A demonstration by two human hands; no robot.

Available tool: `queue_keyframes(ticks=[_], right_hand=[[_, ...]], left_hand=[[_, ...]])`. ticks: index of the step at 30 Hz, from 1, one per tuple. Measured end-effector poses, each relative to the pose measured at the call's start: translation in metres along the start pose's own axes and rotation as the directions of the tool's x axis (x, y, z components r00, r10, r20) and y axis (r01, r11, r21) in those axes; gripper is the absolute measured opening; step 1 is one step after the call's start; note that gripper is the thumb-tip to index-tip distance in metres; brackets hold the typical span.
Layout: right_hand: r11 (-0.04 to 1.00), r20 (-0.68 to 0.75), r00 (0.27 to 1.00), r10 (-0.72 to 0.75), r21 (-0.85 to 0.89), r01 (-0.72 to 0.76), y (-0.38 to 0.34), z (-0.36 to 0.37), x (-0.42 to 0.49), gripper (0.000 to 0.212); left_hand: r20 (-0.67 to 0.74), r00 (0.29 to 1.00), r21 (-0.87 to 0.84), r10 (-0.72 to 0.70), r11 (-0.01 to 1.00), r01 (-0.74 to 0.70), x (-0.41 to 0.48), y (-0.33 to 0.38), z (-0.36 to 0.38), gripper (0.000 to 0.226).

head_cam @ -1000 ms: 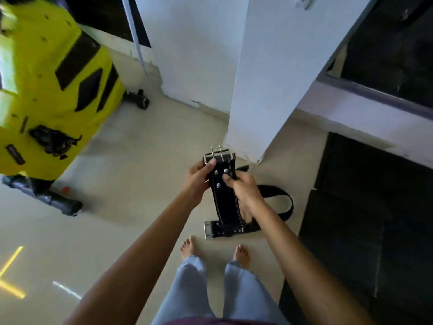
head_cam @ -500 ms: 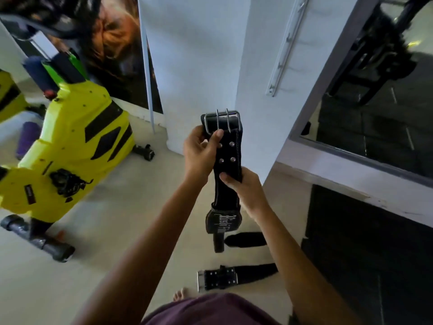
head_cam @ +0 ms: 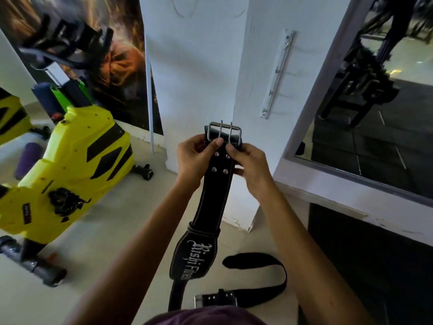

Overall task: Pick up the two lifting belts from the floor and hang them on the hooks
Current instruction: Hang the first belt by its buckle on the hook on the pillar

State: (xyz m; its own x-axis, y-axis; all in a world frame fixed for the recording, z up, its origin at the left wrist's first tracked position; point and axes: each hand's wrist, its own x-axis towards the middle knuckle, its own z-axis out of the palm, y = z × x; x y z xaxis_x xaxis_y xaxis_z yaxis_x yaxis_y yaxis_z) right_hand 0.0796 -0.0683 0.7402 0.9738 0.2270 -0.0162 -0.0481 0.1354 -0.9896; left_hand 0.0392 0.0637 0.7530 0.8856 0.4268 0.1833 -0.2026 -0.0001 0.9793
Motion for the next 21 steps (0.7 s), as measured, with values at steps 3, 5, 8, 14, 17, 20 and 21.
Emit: queue_keyframes(ticks=[3,5,8,14,17,20,21], right_hand=[[0.999,0.074,0.997,-0.008,0.034,0.006,-0.005,0.003,0.001,0.027],[0.999,0.131,0.991,0.032,0.011,-0.033,0.014,0.007,-0.011,0.025],[0.978,0.220,0.973,0.077,-0.208,-0.031,0.064,0.009,-0.038,0.020],[0.976,0.186,0.978,0.098,-0.208,-0.058,0.073,0.007,-0.043,0.023],[0.996,0.102,0.995,0.019,-0.086,-0.010,0.019,0.011,-0.021,0.014],[0.988,0.031,0.993,-0.111,-0.107,0.114,-0.022,0.008,-0.002,0.016],[0.983,0.022,0.990,-0.137,-0.121,0.139,-0.030,0.009,-0.001,0.016]], left_hand=[[-0.016,0.999,-0.029,0.045,0.999,-0.045,0.005,0.008,-0.003,0.025],[-0.044,0.997,-0.028,0.071,0.997,-0.073,0.009,0.011,-0.005,0.026],[-0.095,0.992,-0.059,0.078,0.995,-0.084,0.015,0.013,-0.010,0.025],[-0.061,0.995,-0.083,0.073,0.994,-0.078,0.020,0.010,-0.012,0.026],[-0.034,0.998,-0.121,0.056,0.991,-0.059,0.014,0.010,-0.008,0.020],[0.009,0.998,-0.152,0.056,0.987,-0.054,0.012,0.017,-0.004,0.015],[0.028,0.997,-0.149,0.066,0.987,-0.061,0.014,0.020,-0.005,0.014]])
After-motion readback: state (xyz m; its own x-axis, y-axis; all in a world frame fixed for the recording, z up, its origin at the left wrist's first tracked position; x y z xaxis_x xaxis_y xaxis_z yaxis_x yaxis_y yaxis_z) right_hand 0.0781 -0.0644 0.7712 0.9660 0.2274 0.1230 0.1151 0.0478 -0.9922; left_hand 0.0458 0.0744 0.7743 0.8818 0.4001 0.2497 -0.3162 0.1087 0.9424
